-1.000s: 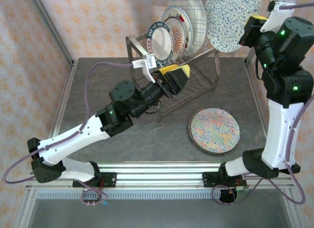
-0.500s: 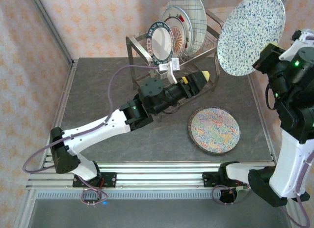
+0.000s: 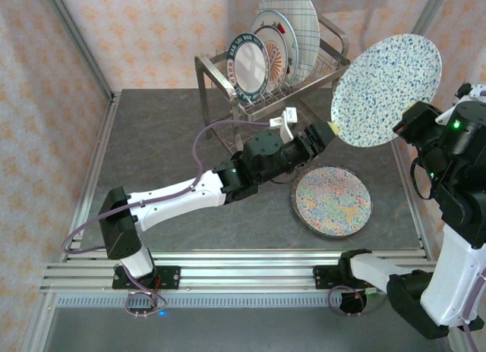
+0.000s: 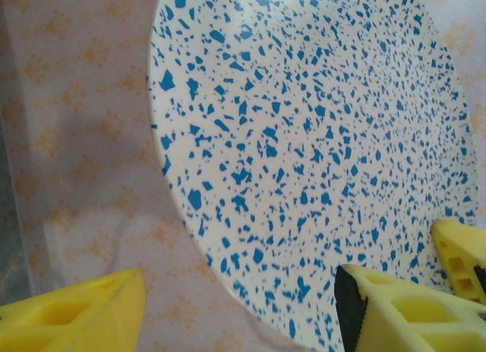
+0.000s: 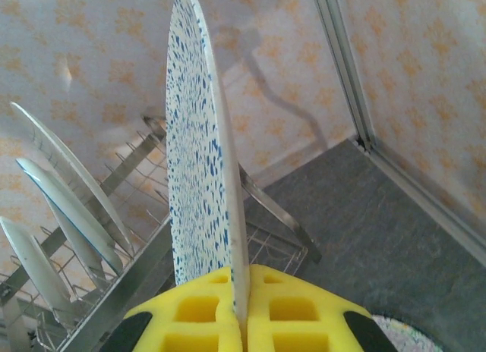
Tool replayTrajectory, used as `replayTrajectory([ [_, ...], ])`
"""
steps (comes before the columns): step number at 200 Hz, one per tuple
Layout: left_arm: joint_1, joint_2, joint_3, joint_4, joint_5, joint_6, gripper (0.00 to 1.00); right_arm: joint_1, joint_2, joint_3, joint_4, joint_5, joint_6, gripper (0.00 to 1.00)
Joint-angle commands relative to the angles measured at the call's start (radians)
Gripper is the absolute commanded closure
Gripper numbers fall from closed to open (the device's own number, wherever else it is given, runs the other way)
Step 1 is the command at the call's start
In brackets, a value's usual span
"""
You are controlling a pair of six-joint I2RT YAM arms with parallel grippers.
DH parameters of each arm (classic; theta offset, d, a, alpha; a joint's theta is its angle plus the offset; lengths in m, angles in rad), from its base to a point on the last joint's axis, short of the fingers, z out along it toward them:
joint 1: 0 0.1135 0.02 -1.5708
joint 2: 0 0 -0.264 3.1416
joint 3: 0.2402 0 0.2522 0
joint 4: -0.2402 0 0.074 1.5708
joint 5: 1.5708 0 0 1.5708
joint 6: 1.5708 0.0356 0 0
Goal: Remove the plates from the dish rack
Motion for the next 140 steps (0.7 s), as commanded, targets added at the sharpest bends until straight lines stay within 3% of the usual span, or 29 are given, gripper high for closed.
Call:
replayTrajectory([
  [1, -0.006, 0.012, 0.029, 0.033, 0.03, -0.098, 0.36, 0.005, -0.035, -0.026, 0.025, -0.019, 0.101, 1.0],
  [89, -0.006, 0.044, 0.004, 0.058, 0.048, -0.204, 0.42, 0.005, -0.093, -0.118, 0.035, -0.056, 0.223, 1.0],
  [140, -0.005, 0.044, 0.0, 0.077, 0.049, -0.215, 0.58, 0.004, -0.114, -0.162, 0.053, -0.073, 0.26, 1.0],
])
